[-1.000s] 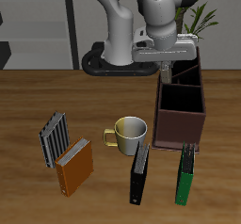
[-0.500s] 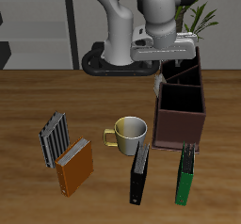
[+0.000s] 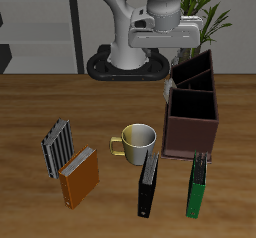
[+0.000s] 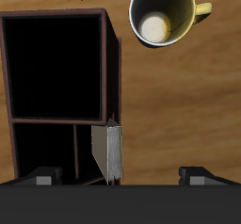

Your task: Place the yellow book into the left desk caddy's front compartment and place the orange book into the left desk caddy's left compartment and place the black book into the left desk caddy's back compartment

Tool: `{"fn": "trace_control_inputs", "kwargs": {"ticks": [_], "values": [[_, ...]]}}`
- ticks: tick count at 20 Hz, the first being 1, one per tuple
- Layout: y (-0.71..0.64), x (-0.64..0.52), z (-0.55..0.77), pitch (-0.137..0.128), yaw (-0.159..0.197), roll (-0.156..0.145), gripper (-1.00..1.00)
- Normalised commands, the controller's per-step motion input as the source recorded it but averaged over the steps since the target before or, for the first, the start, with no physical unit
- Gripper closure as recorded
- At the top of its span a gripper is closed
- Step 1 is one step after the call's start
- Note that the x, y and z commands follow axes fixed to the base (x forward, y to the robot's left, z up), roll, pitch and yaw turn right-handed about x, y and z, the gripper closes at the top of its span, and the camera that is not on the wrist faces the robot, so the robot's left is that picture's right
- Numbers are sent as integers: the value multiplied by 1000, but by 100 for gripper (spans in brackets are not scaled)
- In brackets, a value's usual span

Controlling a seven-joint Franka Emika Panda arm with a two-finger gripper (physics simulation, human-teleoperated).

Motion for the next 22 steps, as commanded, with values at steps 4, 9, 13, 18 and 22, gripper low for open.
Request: {"fn": "trace_control_inputs", "kwargs": {"ticks": [4,9,13,18,22], "values": [[-398,109,435,-69,3,-105,-100],[-325,11,285,-64,10,-57,-100],[-358,107,339,-87,33,-82,-100],[-290,322,195,-40,62,-105,-100],[-169,392,123,-39,59,-117,-100]]}}
